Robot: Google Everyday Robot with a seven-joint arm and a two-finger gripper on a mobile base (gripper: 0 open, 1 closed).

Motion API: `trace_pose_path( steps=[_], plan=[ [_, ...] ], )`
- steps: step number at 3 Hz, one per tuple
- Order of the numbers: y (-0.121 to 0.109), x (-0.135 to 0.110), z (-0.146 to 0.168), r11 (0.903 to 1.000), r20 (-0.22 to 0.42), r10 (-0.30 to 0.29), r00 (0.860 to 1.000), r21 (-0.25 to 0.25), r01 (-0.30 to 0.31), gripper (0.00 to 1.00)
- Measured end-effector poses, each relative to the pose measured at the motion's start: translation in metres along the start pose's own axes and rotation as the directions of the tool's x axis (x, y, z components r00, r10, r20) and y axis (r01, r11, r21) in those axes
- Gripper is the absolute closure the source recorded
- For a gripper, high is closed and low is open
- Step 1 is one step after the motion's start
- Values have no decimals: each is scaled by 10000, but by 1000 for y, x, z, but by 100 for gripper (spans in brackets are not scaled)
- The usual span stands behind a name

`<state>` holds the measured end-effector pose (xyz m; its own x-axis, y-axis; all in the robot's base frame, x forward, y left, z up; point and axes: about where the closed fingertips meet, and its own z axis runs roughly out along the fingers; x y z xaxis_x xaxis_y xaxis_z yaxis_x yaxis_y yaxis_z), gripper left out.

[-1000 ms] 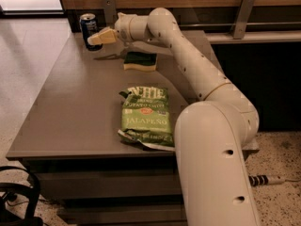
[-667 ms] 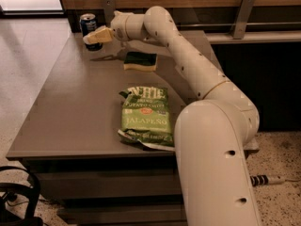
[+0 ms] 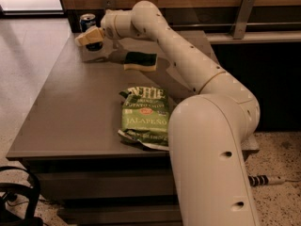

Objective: Pick pepsi can

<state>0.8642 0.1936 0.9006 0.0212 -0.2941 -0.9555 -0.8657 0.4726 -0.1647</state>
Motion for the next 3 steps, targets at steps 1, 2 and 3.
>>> trace_pose_path(
  steps=[1, 2, 3],
  plan=[
    [4, 5, 9, 9999, -135, 136, 9998, -27, -137, 0],
    [6, 7, 17, 9995, -92, 290, 9995, -108, -291, 0],
    [6, 10, 25, 9989, 15, 418, 9991, -198, -418, 14]
  ],
)
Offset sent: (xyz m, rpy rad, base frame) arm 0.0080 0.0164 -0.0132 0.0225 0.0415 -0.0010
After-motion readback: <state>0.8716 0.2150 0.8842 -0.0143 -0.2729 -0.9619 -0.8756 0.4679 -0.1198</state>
